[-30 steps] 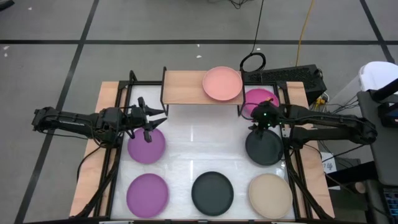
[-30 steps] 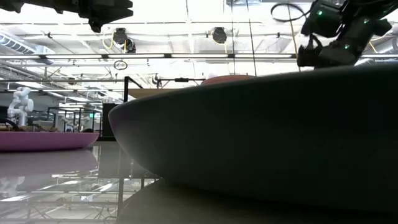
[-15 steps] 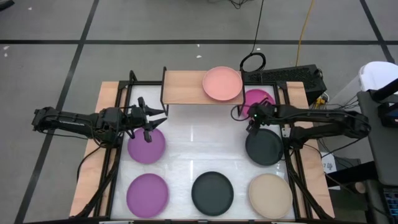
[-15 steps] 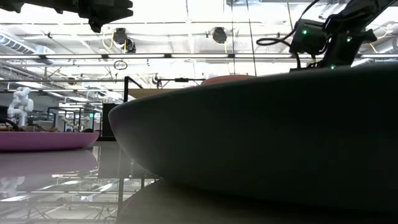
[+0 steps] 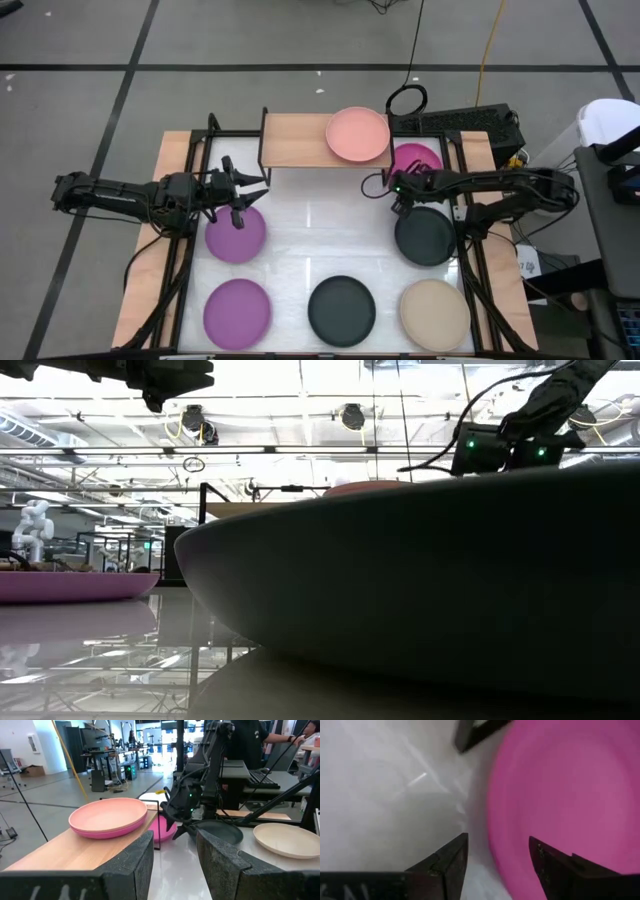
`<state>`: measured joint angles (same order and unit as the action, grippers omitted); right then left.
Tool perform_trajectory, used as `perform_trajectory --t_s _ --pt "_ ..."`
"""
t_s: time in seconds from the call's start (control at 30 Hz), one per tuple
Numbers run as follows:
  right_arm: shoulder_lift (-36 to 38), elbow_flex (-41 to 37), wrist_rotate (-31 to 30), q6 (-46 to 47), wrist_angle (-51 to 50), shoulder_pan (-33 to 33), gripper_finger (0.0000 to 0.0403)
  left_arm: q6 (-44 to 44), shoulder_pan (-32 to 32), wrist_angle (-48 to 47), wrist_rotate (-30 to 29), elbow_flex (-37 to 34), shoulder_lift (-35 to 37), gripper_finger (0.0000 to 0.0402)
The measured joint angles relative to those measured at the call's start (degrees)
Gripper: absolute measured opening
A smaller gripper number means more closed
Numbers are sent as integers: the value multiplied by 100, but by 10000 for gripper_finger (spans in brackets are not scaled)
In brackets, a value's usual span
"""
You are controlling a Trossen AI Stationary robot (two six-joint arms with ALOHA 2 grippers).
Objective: Place and stack plates onto a shelf
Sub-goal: Stack the pink plate on top of the light orange plate on the shelf
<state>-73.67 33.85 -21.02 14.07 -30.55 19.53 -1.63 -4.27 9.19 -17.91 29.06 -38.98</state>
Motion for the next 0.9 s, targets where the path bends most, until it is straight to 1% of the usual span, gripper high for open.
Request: perform_trajectory --t_s 0.07,0.2,0.27,0.37,0.5,0.57,0.6,0.63,0.77,0.9 --pt "-134 0 -171 24 0 0 189 0 0 -3 -2 0 0 156" --pt "-337 6 -152 57 11 38 189 -1 0 -9 -1 0 -2 156" --pt "-409 18 -152 134 -11 39 181 -1 0 -11 -1 0 -1 156" --pt "-462 22 0 152 -44 39 151 -2 0 -11 0 0 -2 156" --pt "-395 16 158 178 -84 37 80 -2 0 -13 0 0 0 156" --pt "-308 4 178 170 -105 37 37 -2 0 -13 -1 0 0 156" --pt "-242 3 157 167 -131 35 20 -2 0 -13 -1 0 0 156" --pt "-156 -2 129 209 -180 35 13 -2 0 -15 -1 0 0 156" --pt "303 -4 119 706 -223 39 11 -2 0 -16 0 0 0 156" --pt "937 -4 136 972 -240 39 4 0 0 -19 0 0 -2 156"
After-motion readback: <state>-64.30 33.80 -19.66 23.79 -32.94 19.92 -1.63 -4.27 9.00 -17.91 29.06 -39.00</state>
